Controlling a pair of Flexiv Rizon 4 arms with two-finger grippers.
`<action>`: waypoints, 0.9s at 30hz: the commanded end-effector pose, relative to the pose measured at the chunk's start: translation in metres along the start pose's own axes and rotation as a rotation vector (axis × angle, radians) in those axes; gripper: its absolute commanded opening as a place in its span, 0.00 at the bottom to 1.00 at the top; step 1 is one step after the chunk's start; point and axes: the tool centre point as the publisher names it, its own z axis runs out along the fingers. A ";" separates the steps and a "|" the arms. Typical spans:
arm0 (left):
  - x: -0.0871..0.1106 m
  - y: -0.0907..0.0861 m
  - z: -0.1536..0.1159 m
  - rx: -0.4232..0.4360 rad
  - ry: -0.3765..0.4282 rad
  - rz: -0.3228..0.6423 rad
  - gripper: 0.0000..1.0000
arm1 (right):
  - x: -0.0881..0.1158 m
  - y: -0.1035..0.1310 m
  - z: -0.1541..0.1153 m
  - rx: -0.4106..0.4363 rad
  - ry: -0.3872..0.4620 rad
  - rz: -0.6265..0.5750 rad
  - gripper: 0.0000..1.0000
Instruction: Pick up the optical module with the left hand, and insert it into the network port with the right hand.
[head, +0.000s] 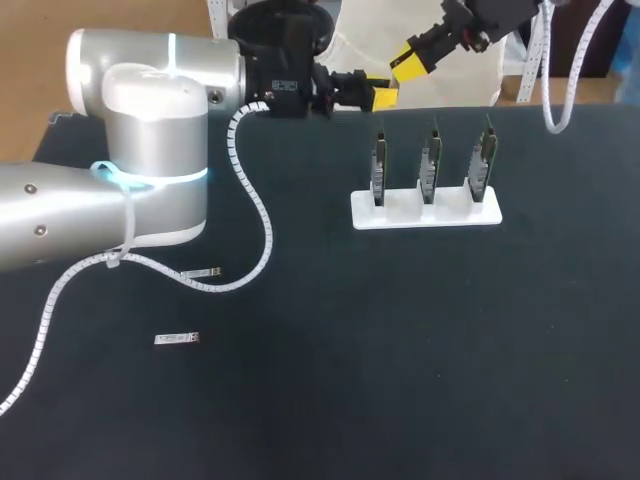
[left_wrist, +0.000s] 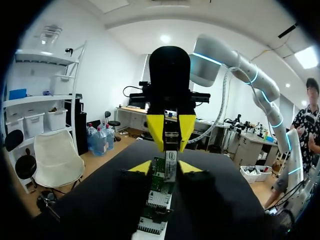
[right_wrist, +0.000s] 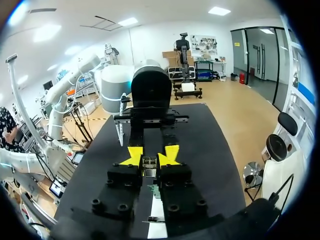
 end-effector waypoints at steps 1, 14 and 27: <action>0.001 0.000 0.001 -0.001 -0.004 0.002 1.00 | 0.000 0.004 0.000 0.007 -0.002 -0.002 0.00; 0.002 0.002 -0.013 -0.071 0.100 0.069 1.00 | 0.000 0.005 -0.002 0.014 -0.006 -0.005 0.00; 0.049 -0.010 -0.024 -0.020 0.250 -0.001 1.00 | 0.001 0.006 -0.002 0.020 -0.006 -0.006 0.00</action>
